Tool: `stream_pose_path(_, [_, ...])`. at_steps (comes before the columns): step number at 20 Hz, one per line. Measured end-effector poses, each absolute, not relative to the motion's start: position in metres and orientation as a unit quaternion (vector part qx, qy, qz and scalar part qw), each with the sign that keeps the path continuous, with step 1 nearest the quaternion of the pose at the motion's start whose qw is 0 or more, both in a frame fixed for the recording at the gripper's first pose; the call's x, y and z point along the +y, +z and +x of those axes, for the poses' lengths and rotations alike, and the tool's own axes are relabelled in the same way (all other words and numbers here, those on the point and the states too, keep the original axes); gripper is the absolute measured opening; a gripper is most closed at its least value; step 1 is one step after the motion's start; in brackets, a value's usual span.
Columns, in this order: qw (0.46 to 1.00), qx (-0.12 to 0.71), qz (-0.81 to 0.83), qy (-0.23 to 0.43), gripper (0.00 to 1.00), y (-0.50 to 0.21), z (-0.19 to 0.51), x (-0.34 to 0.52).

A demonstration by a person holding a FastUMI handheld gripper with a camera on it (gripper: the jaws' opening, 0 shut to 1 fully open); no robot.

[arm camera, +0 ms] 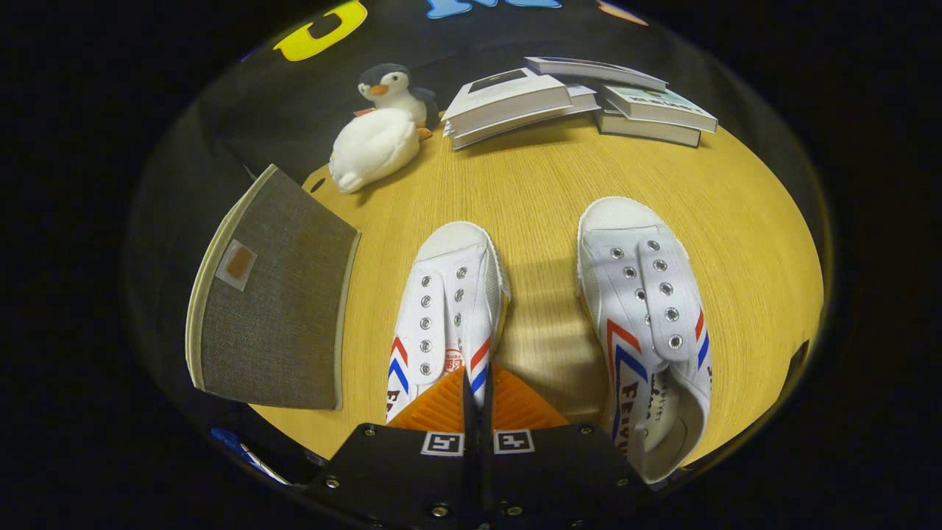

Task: Open the storage box then place both shoes into the box .Put the left shoe in first, then the right shoe, with the right side of both shoes facing outward in a uniform manner.

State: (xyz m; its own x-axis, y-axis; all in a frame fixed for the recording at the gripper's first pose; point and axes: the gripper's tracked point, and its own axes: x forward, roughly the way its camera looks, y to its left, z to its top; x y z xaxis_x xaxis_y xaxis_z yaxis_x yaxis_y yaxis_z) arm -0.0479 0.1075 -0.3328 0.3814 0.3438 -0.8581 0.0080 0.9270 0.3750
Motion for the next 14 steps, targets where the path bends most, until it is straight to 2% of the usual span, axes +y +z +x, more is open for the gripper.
stream_pose_path(14, [0.835, 0.496, 0.203, 0.125, 0.0, -0.219, -0.007, 0.133])
